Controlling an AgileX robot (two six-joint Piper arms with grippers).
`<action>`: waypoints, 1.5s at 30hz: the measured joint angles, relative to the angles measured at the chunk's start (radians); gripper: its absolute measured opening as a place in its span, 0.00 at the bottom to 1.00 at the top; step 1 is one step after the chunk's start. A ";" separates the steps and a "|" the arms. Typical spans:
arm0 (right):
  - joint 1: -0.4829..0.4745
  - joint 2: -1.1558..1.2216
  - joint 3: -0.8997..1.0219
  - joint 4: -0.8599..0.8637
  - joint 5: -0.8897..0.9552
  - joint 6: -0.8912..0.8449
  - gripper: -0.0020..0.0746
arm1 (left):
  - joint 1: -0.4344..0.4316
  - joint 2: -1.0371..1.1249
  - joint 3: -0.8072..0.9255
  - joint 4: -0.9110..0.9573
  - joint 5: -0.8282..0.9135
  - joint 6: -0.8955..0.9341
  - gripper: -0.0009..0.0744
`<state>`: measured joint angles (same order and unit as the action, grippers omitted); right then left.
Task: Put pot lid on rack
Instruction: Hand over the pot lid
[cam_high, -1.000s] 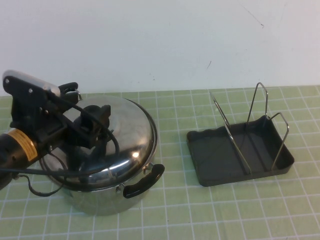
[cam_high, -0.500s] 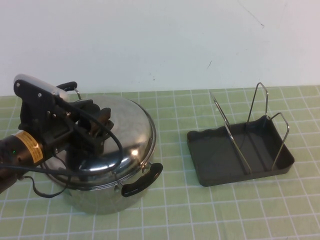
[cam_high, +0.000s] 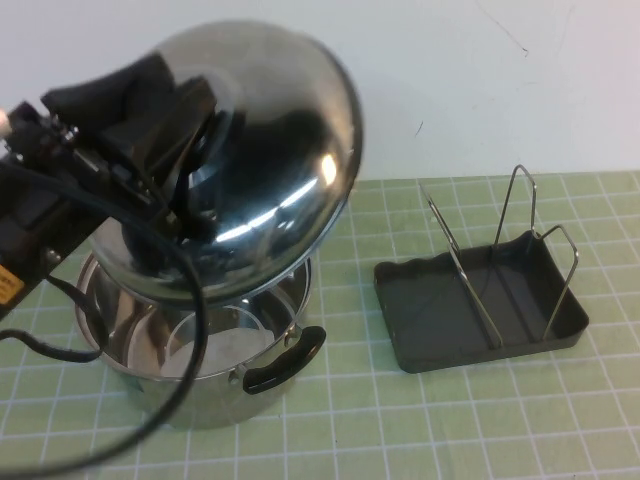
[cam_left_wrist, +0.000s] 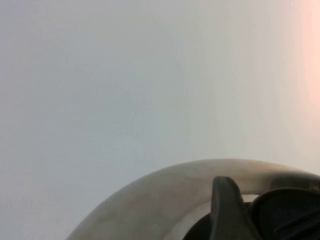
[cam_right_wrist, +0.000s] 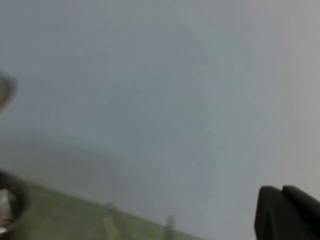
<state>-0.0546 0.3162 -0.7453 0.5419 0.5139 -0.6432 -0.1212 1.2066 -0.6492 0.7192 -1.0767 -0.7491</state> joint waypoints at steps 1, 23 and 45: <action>0.000 0.016 -0.010 0.142 0.065 -0.118 0.02 | -0.021 -0.026 -0.006 -0.007 -0.002 0.000 0.43; 0.000 0.315 -0.021 1.070 0.490 -0.391 0.66 | -0.719 -0.113 -0.106 -0.489 0.126 0.569 0.43; 0.001 0.465 -0.023 1.151 0.596 -0.472 0.26 | -0.801 -0.005 -0.158 -0.501 0.162 0.590 0.44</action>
<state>-0.0539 0.7815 -0.7685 1.6927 1.1095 -1.1157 -0.9223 1.2016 -0.8067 0.2182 -0.9147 -0.1591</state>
